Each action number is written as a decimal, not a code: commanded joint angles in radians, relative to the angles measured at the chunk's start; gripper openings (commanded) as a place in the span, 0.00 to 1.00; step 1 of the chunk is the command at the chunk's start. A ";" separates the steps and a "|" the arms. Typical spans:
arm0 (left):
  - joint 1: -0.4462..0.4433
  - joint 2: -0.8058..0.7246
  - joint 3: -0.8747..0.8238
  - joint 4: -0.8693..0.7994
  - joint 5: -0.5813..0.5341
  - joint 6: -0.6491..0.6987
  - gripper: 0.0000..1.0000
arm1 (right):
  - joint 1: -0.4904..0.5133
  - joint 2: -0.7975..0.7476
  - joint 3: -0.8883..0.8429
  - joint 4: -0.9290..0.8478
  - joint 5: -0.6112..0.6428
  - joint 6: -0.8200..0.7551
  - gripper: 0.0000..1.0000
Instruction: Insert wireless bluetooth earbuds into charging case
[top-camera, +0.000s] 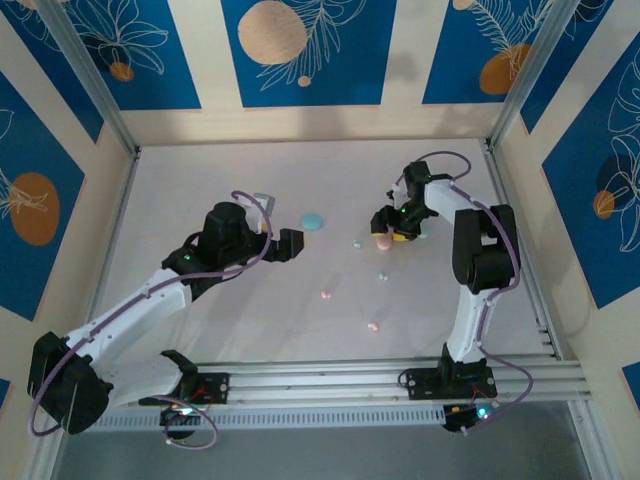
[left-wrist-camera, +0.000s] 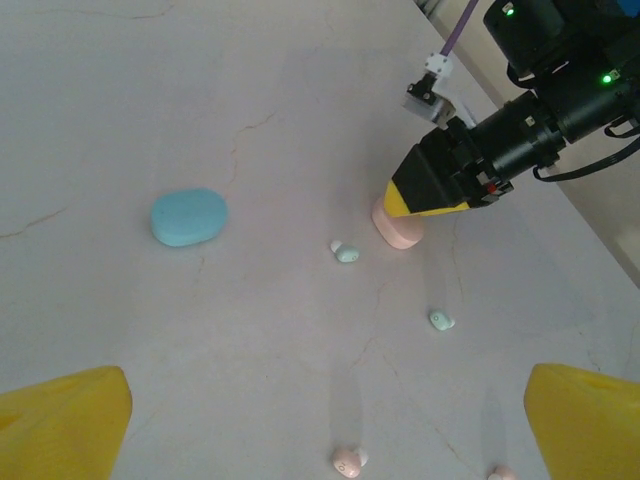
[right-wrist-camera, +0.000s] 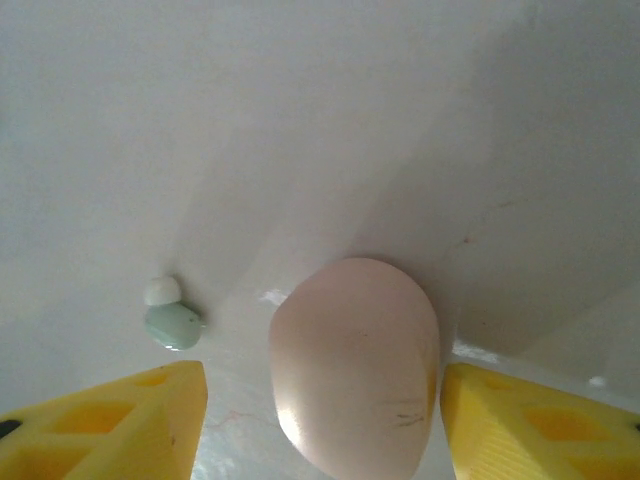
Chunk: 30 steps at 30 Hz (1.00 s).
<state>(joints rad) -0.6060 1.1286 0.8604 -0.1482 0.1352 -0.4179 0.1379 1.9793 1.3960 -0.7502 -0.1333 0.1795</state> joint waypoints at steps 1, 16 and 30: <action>0.007 0.000 0.014 0.022 0.023 -0.009 1.00 | 0.036 -0.009 -0.010 -0.019 0.148 -0.020 0.67; 0.007 0.008 0.019 0.020 0.012 0.000 1.00 | 0.126 0.007 -0.012 -0.018 0.306 0.018 0.57; 0.007 0.011 0.032 0.015 0.003 -0.003 1.00 | 0.153 0.017 -0.044 0.010 0.344 0.019 0.52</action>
<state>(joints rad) -0.6060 1.1385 0.8604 -0.1482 0.1379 -0.4179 0.2825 1.9820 1.3685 -0.7444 0.1947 0.1902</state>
